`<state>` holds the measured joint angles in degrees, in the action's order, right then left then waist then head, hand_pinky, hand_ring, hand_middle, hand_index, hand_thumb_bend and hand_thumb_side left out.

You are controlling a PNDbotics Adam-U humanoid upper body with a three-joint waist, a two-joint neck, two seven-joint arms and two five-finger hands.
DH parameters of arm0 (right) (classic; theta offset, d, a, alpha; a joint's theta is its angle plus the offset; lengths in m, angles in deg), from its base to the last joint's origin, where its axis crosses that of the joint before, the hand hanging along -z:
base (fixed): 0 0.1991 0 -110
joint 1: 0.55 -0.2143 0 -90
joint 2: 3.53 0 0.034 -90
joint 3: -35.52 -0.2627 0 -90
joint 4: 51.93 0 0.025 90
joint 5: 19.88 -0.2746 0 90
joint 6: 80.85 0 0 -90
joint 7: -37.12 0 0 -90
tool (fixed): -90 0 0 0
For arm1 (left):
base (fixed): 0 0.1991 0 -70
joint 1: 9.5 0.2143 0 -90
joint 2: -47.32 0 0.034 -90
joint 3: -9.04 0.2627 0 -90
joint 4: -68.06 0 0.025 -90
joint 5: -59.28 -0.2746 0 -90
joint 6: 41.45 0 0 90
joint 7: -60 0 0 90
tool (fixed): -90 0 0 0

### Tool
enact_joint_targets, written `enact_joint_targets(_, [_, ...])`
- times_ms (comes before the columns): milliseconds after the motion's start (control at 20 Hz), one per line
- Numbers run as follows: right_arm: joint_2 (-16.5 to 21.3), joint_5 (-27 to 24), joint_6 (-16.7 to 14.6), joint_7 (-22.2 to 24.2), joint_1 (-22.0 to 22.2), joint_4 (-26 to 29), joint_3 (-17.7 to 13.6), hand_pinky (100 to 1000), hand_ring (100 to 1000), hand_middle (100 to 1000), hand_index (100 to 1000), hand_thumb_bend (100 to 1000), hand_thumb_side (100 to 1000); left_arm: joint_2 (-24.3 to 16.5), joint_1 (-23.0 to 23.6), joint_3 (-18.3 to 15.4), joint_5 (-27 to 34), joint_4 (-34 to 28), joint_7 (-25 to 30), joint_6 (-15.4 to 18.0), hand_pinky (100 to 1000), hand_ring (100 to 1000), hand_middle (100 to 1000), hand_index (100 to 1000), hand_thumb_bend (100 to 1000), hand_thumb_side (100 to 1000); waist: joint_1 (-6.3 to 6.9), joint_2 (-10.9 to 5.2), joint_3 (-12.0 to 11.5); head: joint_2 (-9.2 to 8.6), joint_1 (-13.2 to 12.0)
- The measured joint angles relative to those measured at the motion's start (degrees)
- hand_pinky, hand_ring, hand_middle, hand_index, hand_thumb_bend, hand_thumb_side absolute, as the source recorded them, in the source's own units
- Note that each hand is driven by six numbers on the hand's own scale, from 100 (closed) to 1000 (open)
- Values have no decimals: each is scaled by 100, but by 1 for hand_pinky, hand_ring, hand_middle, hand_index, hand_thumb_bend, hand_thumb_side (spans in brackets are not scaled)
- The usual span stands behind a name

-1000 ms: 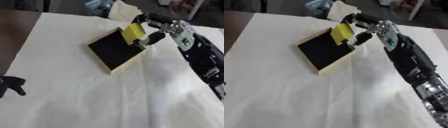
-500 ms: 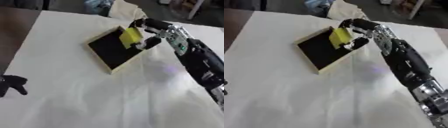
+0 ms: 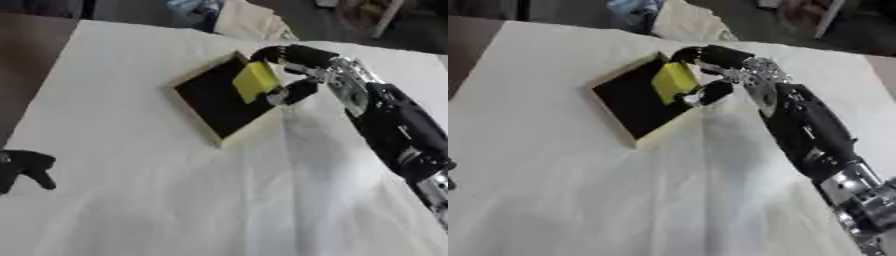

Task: Pick up objects on the table and place them in the box.

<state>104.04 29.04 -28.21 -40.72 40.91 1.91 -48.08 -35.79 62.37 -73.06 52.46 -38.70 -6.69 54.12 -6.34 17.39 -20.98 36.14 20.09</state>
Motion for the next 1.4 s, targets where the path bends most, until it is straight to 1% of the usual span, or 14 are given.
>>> enact_joint_targets(100, [1,48,-6,-68,2,53,0,833,863,925,964,542,968,0,0,0,0,0,0,0,786,516,462,710,218,934,4,0,32,0,5])
enact_joint_targets(200, [6,98,-7,-180,2,158,0,835,868,928,964,597,976,0,2,0,0,0,0,0,786,516,463,710,218,934,12,-2,63,0,11])
enact_joint_targets(450, [89,232,-25,-556,20,541,18,837,869,934,965,605,939,0,47,0,0,0,1,-1,787,516,463,711,218,932,26,-37,177,3,26])
enact_joint_targets(600, [205,204,-67,-738,102,838,60,837,857,931,961,554,914,0,77,-3,-1,1,-1,-3,787,516,463,711,219,931,41,-84,297,8,11])
enact_joint_targets(650, [254,157,-91,-787,154,943,72,839,850,930,960,474,863,0,99,-4,-3,1,-2,-4,787,517,463,711,219,932,54,-99,344,9,-3])
enact_joint_targets(750, [361,34,-158,-875,276,1150,107,838,838,926,962,503,939,0,145,-33,-14,3,-15,-13,787,517,463,711,219,932,74,-128,450,13,-50])
enact_joint_targets(800, [427,-48,-198,-913,346,1252,121,837,837,925,963,385,831,0,168,-46,-23,4,-25,-17,787,517,463,711,219,932,80,-146,498,17,-77])
enact_joint_targets(850, [480,-133,-248,-959,426,1367,142,837,832,924,963,356,808,0,205,-73,-29,5,-44,-21,787,517,464,711,220,932,90,-165,571,36,-115])
enact_joint_targets(900, [532,-217,-308,-1015,521,1490,154,837,828,926,964,599,1000,-2,245,-102,-39,7,-65,-28,787,517,464,710,220,932,99,-186,676,61,-161])
enact_joint_targets(950, [596,-298,-380,-1079,629,1618,161,838,825,924,967,260,783,-2,274,-134,-58,13,-96,-32,787,517,464,710,221,930,112,-202,786,69,-210])
enact_joint_targets(1100, [783,-567,-625,-1308,1006,2025,144,841,824,925,970,211,775,-3,334,-239,-112,37,-199,-51,787,518,465,710,220,928,154,-225,1037,114,-382])
enact_joint_targets(1300, [969,-924,-725,-1535,1375,2600,100,841,824,925,970,211,775,-3,353,-296,-138,38,-283,-57,787,518,465,710,220,928,160,-225,1071,117,-488])
enact_joint_targets(1350, [997,-1007,-685,-1529,1421,2746,99,822,773,886,960,100,779,-3,353,-300,-145,38,-290,-59,788,527,478,710,221,929,161,-225,1072,118,-499])
enact_joint_targets(1400, [1010,-1096,-628,-1522,1476,2894,82,818,763,880,957,100,789,-3,354,-322,-154,38,-308,-65,788,527,478,710,221,929,171,-221,1100,116,-548])
